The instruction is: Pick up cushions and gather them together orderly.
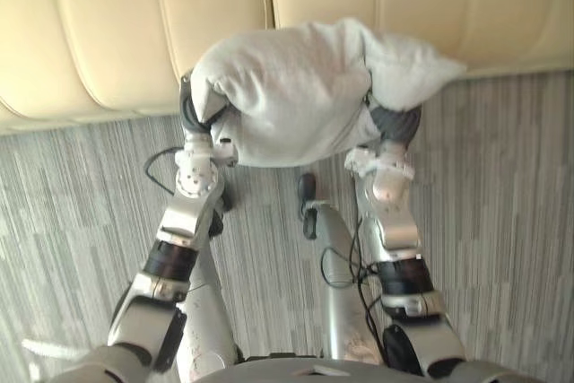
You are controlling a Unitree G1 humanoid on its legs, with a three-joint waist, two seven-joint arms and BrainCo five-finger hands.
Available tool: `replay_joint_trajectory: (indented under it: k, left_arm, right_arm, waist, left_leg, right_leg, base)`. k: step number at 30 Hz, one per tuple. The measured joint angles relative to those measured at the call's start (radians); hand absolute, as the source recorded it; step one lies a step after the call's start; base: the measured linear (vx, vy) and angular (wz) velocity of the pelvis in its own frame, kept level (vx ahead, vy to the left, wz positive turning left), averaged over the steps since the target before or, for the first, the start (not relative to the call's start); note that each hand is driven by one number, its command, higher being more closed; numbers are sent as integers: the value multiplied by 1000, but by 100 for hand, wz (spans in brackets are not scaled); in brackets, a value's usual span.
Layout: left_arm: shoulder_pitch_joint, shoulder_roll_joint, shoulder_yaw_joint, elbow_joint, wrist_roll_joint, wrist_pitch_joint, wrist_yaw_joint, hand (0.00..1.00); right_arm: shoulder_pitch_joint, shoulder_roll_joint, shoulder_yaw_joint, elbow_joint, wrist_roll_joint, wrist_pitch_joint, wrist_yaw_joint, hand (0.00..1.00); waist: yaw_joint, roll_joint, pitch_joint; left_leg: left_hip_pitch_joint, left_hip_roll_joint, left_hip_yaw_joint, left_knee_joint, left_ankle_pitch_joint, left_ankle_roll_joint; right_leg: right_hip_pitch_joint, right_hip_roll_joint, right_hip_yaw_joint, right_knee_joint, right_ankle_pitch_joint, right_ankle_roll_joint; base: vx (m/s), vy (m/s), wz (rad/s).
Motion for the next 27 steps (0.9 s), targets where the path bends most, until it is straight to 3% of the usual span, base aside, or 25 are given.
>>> replay_joint_trajectory:
  k: [4,8,12,22,27]
  left_arm:
    - [143,-19,-1,-91,7,-32,-20,100]
    - [361,-18,-4,-126,8,-56,-94,100]
    - [517,-19,-6,-155,18,-57,-150,100]
    - [625,-29,11,-152,18,-62,-160,100]
    - [670,-41,19,-152,18,-64,-161,100]
  right_arm:
    - [191,3,40,-79,23,-36,73,100]
    - [410,5,64,-107,55,-42,186,100]
    - [523,14,71,-108,82,-40,245,100]
    - [526,27,73,-95,81,-30,287,100]
    - [511,27,81,-26,80,-30,299,100]
  waist:
    - [1,-5,-6]
    - [5,-15,-100]
    - [7,-27,-196]
    - [11,-44,-288]
    - [14,-53,-300]
  left_leg:
    - [202,-13,3,-52,-20,-14]
    - [425,-26,32,-123,-52,-32]
    - [548,-29,66,-176,-75,-44]
    - [698,-111,21,-301,-66,-42]
    - [726,-133,-4,-310,-80,-42]
  right_leg:
    - [221,-3,-13,-86,-5,7]
    - [456,5,-8,-229,7,19]
    - [592,9,4,-345,29,25]
    - [826,-10,22,-653,157,48]
    - [828,-20,34,-618,157,40]
  base:
    - [106,14,9]
    - [124,41,-5]
    - [167,47,-14]
    - [113,47,-3]
    - [9,18,-3]
